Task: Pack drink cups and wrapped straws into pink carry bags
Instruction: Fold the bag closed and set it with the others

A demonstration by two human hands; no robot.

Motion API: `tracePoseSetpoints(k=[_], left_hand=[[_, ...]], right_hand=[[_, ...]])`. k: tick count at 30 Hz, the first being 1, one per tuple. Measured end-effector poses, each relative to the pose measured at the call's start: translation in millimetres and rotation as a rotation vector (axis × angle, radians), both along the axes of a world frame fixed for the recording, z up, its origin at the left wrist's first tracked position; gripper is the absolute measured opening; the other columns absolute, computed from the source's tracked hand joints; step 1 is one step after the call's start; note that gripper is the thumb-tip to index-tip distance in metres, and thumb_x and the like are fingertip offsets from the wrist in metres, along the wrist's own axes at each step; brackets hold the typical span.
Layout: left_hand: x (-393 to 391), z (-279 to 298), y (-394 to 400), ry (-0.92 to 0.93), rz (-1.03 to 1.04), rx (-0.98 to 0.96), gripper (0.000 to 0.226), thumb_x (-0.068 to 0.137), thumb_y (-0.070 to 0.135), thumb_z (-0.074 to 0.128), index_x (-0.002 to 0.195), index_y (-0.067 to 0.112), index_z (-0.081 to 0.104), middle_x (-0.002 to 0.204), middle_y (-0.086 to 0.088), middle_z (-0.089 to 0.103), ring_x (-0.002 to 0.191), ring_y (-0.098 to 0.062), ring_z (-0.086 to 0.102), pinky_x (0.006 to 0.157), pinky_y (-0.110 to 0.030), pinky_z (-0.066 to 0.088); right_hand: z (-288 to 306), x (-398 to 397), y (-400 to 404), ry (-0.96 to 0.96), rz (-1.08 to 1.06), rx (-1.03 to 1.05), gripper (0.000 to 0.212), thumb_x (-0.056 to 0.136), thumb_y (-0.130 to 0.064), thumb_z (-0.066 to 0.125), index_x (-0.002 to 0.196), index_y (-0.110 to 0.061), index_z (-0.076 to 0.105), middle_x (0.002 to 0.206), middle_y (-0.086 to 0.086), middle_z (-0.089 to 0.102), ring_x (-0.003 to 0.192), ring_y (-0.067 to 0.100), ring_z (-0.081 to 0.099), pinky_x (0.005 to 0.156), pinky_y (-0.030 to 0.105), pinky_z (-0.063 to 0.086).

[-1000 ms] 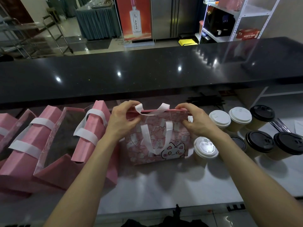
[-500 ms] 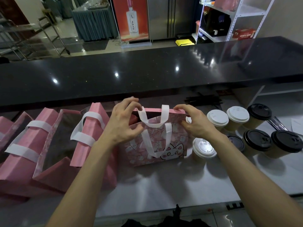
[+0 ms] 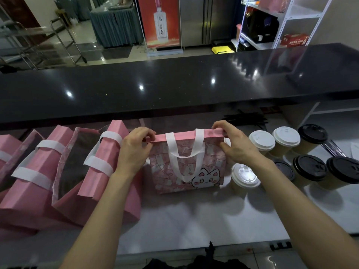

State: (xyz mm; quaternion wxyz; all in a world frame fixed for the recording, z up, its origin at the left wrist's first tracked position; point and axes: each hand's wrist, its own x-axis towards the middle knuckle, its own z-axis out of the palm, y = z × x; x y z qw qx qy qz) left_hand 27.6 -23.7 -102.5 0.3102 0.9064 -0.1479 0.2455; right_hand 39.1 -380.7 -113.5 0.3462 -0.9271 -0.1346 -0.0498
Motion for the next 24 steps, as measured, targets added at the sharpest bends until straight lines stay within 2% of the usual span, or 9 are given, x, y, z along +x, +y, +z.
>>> tracePoseSetpoints(k=[3, 5, 7, 10, 13, 16, 20, 22, 24], left_hand=[[-1.0, 2.8, 6.9, -0.007, -0.074, 0.080, 0.025, 0.080, -0.004, 0.088, 0.091, 0.015, 0.075, 0.110, 0.003, 0.077, 0.102, -0.018, 0.070, 0.090, -0.044, 0.061], [-2.2, 4.4, 13.9, 0.023, -0.111, 0.108, 0.025, 0.080, 0.010, 0.094, 0.097, 0.018, 0.078, 0.120, 0.004, 0.077, 0.110, -0.015, 0.071, 0.099, -0.039, 0.060], [-3.9, 5.7, 18.2, 0.052, -0.129, 0.101, 0.026, 0.082, 0.017, 0.088, 0.105, 0.022, 0.078, 0.125, 0.007, 0.075, 0.115, -0.011, 0.071, 0.104, -0.033, 0.058], [-2.3, 2.3, 17.3, 0.089, -0.094, 0.027, 0.032, 0.083, 0.000, 0.077, 0.104, 0.024, 0.076, 0.112, 0.010, 0.074, 0.108, -0.010, 0.071, 0.101, -0.033, 0.058], [2.0, -4.5, 9.4, 0.188, -0.039, -0.147, 0.037, 0.083, -0.017, 0.068, 0.094, 0.018, 0.073, 0.101, 0.001, 0.075, 0.103, -0.016, 0.074, 0.099, -0.043, 0.061], [1.1, -8.1, 4.9, 0.244, -0.013, -0.272, 0.037, 0.082, -0.021, 0.065, 0.091, 0.014, 0.074, 0.095, -0.004, 0.076, 0.096, -0.022, 0.076, 0.096, -0.048, 0.063], [-1.6, 1.4, 7.6, 0.141, -0.117, -0.114, 0.024, 0.082, 0.008, 0.081, 0.094, 0.027, 0.072, 0.096, 0.005, 0.073, 0.093, -0.018, 0.073, 0.090, -0.039, 0.064], [2.4, 5.6, 7.8, 0.150, -0.112, -0.046, 0.026, 0.086, 0.016, 0.086, 0.097, 0.030, 0.068, 0.096, 0.010, 0.071, 0.093, -0.014, 0.071, 0.088, -0.037, 0.061], [7.6, 9.7, 5.9, 0.201, -0.115, 0.031, 0.034, 0.090, 0.018, 0.088, 0.114, 0.032, 0.069, 0.102, 0.011, 0.071, 0.098, -0.013, 0.069, 0.091, -0.034, 0.058]], right_hand=[[-1.9, -0.7, -1.6, -0.056, 0.040, -0.057, 0.042, 0.095, -0.010, 0.072, 0.117, -0.042, 0.054, 0.124, -0.018, 0.056, 0.107, 0.012, 0.062, 0.092, 0.040, 0.057], [-1.4, -2.1, -4.1, -0.057, 0.057, -0.056, 0.034, 0.091, -0.024, 0.075, 0.113, -0.041, 0.055, 0.118, -0.023, 0.055, 0.104, 0.003, 0.061, 0.089, 0.035, 0.056], [0.5, -3.1, -6.0, -0.065, 0.068, -0.042, 0.033, 0.087, -0.042, 0.075, 0.113, -0.041, 0.056, 0.116, -0.024, 0.056, 0.106, 0.000, 0.061, 0.087, 0.030, 0.054], [1.7, -1.0, -5.2, -0.075, 0.053, -0.047, 0.032, 0.091, -0.037, 0.081, 0.112, -0.039, 0.058, 0.112, -0.023, 0.058, 0.102, 0.006, 0.063, 0.088, 0.035, 0.056], [3.4, 1.0, -2.6, -0.068, 0.031, -0.065, 0.031, 0.093, -0.026, 0.080, 0.112, -0.037, 0.058, 0.111, -0.020, 0.060, 0.101, 0.009, 0.063, 0.089, 0.040, 0.058], [5.9, 0.7, -2.4, -0.068, 0.052, -0.054, 0.025, 0.095, -0.042, 0.078, 0.109, -0.037, 0.058, 0.109, -0.020, 0.061, 0.099, 0.007, 0.063, 0.085, 0.035, 0.057], [2.8, 3.0, -1.4, -0.084, -0.010, -0.068, 0.022, 0.100, -0.046, 0.073, 0.108, -0.039, 0.054, 0.103, -0.020, 0.064, 0.095, 0.006, 0.065, 0.081, 0.036, 0.058], [1.5, 4.4, -0.1, -0.062, -0.028, -0.040, 0.035, 0.098, -0.041, 0.078, 0.120, -0.044, 0.050, 0.107, -0.021, 0.065, 0.098, 0.010, 0.066, 0.083, 0.034, 0.056], [1.4, 7.7, 0.8, -0.065, -0.002, -0.071, 0.040, 0.099, -0.037, 0.078, 0.132, -0.041, 0.056, 0.114, -0.021, 0.064, 0.102, 0.010, 0.064, 0.087, 0.033, 0.054]])
